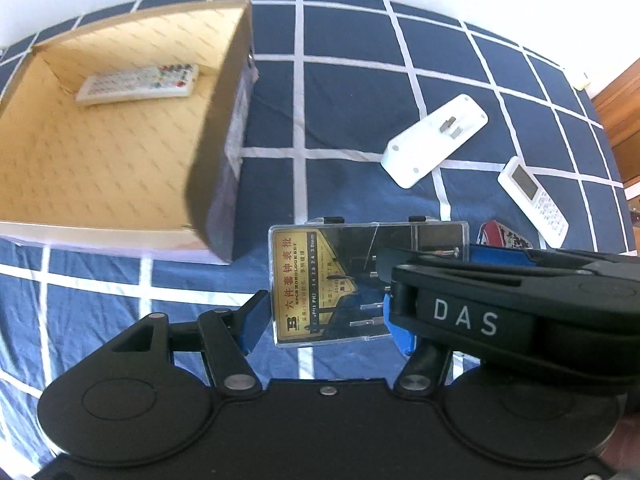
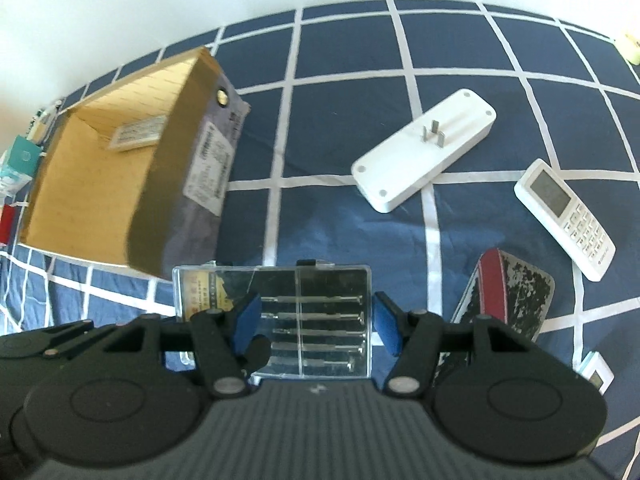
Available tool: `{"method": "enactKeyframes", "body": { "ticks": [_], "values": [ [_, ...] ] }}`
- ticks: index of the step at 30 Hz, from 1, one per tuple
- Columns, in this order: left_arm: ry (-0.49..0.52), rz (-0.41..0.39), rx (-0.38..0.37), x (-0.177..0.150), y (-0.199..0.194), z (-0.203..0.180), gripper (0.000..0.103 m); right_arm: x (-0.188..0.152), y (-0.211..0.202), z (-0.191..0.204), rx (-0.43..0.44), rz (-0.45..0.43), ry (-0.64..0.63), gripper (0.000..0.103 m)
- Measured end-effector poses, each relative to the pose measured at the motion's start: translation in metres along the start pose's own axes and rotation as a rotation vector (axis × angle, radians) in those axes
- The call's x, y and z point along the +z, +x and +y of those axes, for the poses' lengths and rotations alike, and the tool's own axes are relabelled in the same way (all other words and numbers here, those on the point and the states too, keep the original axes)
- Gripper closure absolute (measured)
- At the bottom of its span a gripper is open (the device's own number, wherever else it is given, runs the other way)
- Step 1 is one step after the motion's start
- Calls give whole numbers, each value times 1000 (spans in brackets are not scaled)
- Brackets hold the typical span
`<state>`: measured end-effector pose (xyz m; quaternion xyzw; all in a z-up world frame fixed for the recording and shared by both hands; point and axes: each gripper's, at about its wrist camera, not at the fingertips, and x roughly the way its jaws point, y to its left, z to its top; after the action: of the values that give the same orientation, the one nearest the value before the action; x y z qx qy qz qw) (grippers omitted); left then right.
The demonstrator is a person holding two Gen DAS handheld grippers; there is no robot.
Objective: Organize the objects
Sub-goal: 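Lift the screwdriver case with the left tool and carry it over the box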
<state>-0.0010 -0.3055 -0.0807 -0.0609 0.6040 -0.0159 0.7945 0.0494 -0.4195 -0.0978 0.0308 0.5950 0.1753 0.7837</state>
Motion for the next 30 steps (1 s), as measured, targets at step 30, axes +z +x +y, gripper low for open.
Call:
{"method": "enactKeyframes", "body": {
  "ticks": [30],
  "values": [
    [95, -73, 7, 40, -65, 179, 42, 18, 3, 193, 9, -121, 77, 43]
  ]
}}
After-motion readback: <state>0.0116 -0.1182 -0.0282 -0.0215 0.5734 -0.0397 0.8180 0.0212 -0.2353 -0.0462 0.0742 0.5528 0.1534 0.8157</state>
